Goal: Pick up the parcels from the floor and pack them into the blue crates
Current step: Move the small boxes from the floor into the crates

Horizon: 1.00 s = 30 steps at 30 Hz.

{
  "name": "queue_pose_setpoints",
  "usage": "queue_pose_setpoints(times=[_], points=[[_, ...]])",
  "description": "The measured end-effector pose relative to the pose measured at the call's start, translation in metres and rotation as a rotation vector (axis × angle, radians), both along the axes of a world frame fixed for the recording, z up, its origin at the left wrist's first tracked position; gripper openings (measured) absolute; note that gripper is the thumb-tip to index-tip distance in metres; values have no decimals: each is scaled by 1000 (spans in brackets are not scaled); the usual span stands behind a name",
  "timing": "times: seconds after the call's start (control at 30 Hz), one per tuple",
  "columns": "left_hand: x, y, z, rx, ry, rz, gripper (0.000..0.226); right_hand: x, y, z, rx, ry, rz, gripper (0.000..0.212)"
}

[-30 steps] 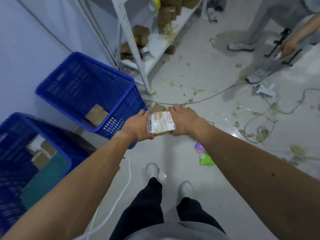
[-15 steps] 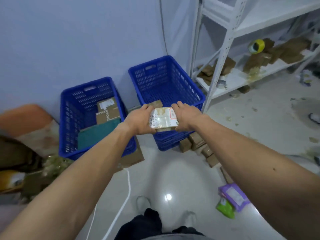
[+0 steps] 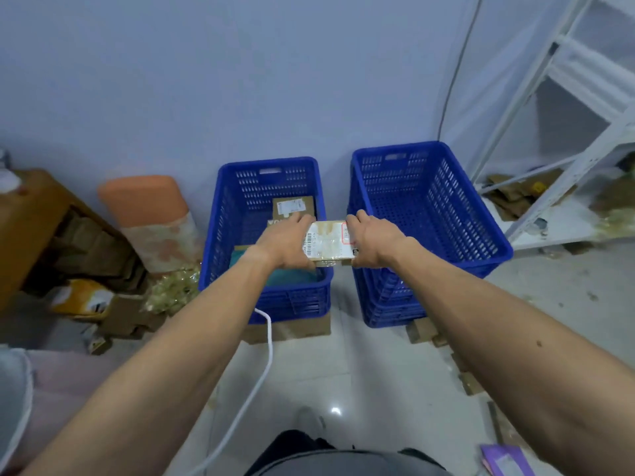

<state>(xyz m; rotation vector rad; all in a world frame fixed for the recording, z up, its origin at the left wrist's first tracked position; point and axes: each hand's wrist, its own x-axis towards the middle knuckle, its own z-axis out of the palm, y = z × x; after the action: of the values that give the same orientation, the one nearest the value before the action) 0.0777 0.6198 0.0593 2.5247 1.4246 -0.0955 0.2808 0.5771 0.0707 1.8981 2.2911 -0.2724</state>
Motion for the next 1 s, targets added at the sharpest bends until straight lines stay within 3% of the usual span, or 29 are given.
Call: queue_pose_setpoints(times=[0.43,0.77,1.0], points=[[-34,81,-32,-40,41,167,99,-29,107,-35,65,-5,207,92],[-4,167,-48,-57,50,334,91,-1,221,-63,93,78,379,95],[29,211,-68,-139,61,316,95,30,266,-82,23,27,365,96]])
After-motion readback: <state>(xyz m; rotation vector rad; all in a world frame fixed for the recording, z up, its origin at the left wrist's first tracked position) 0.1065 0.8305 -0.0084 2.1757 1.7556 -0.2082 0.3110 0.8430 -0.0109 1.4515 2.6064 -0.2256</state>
